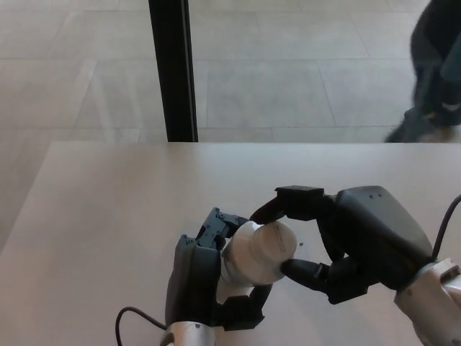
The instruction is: The robot uses its left hand to to lift the bottle kept on the middle of the desk and tilts it towards its right hand. It then uses its right hand to rotate its cap to open it and places the bottle and cap back on the desk
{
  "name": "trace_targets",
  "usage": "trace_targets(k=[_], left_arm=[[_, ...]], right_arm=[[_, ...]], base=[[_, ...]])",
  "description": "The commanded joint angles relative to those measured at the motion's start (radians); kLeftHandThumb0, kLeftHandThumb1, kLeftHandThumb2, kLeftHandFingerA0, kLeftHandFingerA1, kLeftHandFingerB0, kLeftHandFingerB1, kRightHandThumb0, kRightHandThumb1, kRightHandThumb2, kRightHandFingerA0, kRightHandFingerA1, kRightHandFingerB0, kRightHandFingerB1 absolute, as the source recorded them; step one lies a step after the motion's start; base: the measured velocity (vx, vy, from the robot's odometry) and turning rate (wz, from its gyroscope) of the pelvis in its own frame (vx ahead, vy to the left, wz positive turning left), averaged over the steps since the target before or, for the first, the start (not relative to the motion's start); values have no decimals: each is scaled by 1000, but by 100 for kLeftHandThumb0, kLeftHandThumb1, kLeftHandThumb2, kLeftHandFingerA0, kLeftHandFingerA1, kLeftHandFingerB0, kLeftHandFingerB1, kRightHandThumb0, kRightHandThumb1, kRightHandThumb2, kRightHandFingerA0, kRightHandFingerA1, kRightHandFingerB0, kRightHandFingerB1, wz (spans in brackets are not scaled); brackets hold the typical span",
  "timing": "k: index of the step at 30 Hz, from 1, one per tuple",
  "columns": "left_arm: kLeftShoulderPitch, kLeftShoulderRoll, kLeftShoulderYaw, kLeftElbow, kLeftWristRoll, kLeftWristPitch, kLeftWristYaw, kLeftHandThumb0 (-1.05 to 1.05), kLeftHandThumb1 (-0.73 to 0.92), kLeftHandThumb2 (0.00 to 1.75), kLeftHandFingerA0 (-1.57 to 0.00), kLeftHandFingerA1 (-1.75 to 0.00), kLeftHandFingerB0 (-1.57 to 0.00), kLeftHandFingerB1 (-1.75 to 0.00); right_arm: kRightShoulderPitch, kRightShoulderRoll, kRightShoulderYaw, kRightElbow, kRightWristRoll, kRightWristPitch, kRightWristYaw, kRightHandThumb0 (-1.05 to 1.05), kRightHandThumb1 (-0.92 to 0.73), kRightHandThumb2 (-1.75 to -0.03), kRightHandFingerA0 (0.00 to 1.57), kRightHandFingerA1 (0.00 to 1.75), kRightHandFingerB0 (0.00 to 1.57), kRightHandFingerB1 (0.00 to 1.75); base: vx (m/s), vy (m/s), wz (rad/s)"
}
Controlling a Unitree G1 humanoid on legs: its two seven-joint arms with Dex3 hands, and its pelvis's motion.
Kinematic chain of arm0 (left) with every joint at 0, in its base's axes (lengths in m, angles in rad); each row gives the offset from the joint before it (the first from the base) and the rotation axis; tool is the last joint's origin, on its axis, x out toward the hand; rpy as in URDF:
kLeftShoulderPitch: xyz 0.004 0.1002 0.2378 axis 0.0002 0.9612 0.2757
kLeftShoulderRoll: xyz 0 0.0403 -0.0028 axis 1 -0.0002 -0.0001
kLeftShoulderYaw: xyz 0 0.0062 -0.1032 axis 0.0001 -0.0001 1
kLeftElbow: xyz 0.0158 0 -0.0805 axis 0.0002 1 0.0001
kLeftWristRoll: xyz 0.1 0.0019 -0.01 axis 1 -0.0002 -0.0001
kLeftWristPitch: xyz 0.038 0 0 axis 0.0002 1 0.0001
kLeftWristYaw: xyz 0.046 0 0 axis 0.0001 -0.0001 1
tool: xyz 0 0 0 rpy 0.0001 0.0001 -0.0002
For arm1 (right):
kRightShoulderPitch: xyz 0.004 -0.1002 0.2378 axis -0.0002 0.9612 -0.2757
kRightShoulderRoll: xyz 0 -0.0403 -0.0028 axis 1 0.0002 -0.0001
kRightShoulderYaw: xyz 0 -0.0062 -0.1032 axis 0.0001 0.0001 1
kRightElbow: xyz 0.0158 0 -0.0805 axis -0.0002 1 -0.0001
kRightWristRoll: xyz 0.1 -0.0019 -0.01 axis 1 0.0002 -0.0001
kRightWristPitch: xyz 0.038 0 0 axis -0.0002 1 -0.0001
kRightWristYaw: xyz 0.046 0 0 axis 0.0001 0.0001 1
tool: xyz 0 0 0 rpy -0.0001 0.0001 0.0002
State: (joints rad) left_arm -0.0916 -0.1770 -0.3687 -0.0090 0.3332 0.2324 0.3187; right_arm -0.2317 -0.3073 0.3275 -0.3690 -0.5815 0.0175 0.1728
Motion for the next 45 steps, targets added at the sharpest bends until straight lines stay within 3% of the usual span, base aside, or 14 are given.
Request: trace_targets(k=[1, 3, 4, 6, 16, 20, 21, 22, 27, 32, 34, 38, 39, 45], left_arm=[[29, -25, 5, 34, 6, 34, 12, 15, 77, 112, -83, -175, -62, -160], [30, -22, -1, 34, 15, 39, 13, 13, 79, 110, -102, -174, -73, -144], [34, -24, -1, 28, 14, 45, 13, 16, 82, 109, -103, -174, -72, -143], [38, -19, -2, 25, 11, 36, 9, 12, 79, 100, -110, -175, -74, -140], [35, -12, 1, 33, 9, 29, 5, 15, 73, 115, -86, -175, -62, -158], [32, 0, -6, 45, 21, 14, 9, 14, 74, 119, -111, -175, -79, -143], [33, 0, -6, 51, 20, 3, 13, 15, 73, 121, -112, -175, -81, -144], [36, -6, -4, 47, 15, 7, 14, 15, 72, 122, -111, -175, -80, -144], [41, -9, -6, 47, 14, 0, 18, 16, 72, 125, -108, -175, -81, -145], [41, -25, 0, 48, 15, 28, 31, 14, 87, 93, -99, -165, -68, -126], [45, -36, 2, 44, 18, 36, 47, -5, 89, 69, -66, -151, -55, -82], [42, -31, 3, 49, 15, 35, 44, -10, 92, 68, -68, -170, -62, -125], [43, -33, 7, 46, 9, 41, 40, -9, 92, 66, -93, -160, -64, -116], [46, -34, 11, 47, 1, 38, 41, -14, 92, 68, -71, -174, -64, -128]], right_arm=[[-1, -12, 12, 20, 6, -123, -30, -23, -43, -106, 100, 167, 91, 95], [-12, -29, 11, 25, 20, -163, -21, -24, -44, -102, 98, 165, 90, 96], [-20, -40, 7, 29, 19, -183, -23, -28, -43, -107, 122, 130, 88, 97], [-36, -54, -2, 33, 22, -209, -26, -25, -42, -105, 99, 166, 88, 109], [-101, -110, -34, 70, 20, -297, -30, -22, -46, -104, 101, 164, 90, 101], [-144, -151, -33, 110, 24, -367, -19, -24, -47, -98, 98, 170, 92, 98], [-152, -163, -30, 112, 22, -377, -9, -28, -46, -106, 122, 131, 90, 97], [-162, -169, -29, 129, 27, -408, -17, -24, -47, -94, 98, 170, 93, 100], [-181, -181, -17, 141, 28, -447, 0, -29, -49, -97, 103, 168, 94, 102], [-199, -191, 11, 151, 5, -502, 7, -35, -50, -71, 100, 160, 96, 93], [-203, -197, 20, 157, 22, -525, 19, -38, -56, -70, 95, 167, 91, 97], [-220, -220, 29, 188, 20, -601, 11, -35, -43, -88, 110, 156, 93, 103], [-229, -230, 33, 203, 15, -637, 2, -32, -52, -87, 96, 171, 88, 103], [-267, -260, 30, 274, 12, -774, -38, -32, -56, -87, 89, 175, 82, 112]], base=[[0, 0, 0], [0, 0, 0], [0, 0, 0], [0, 0, 0], [0, 0, 0], [0, 0, 0], [0, 0, 0], [0, 0, 0], [0, 0, 0], [0, 0, 0], [0, 0, 0], [0, 0, 0], [0, 0, 0], [0, 0, 0]])
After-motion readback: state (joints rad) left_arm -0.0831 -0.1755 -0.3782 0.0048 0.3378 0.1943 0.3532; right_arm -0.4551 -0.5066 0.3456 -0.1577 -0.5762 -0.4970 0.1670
